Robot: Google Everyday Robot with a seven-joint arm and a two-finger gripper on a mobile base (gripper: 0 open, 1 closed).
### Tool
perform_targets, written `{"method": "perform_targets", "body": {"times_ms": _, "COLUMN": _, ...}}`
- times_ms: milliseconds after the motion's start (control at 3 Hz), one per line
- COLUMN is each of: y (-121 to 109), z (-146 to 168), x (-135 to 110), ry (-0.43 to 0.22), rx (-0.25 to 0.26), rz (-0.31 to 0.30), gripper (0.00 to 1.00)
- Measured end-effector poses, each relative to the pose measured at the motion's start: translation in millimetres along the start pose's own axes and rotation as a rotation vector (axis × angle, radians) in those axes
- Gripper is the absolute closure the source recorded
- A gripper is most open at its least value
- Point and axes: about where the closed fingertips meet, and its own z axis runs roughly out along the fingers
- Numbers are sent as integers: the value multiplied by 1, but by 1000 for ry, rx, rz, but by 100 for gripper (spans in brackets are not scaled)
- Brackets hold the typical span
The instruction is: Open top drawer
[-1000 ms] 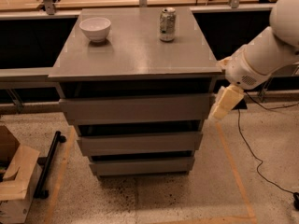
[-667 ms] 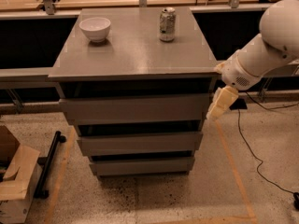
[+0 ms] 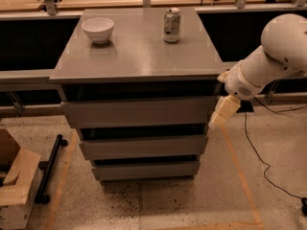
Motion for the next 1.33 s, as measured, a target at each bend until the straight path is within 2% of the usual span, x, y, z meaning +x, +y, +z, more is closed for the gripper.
{"method": "perform_targets", "body": {"times_ms": 333, "y": 4, "z": 42, "x": -3, "ry": -50, "rx": -42, "rz": 23, "gripper": 0}}
{"method": "perform_targets", "body": {"times_ms": 667, "y": 2, "z": 64, "x": -6, "ry": -84, "rx": -59, "rz": 29, "gripper": 0}}
{"method": "perform_targets", "body": {"times_ms": 1000, "y": -12, "z": 93, "x": -23, "ry": -140, "rx": -77, "rz": 1, "gripper": 0}}
{"method": "perform_targets", "body": {"times_ms": 1333, "y": -33, "z": 118, "x": -27, "ry": -205, "rx": -85, "rz": 16, "gripper": 0}}
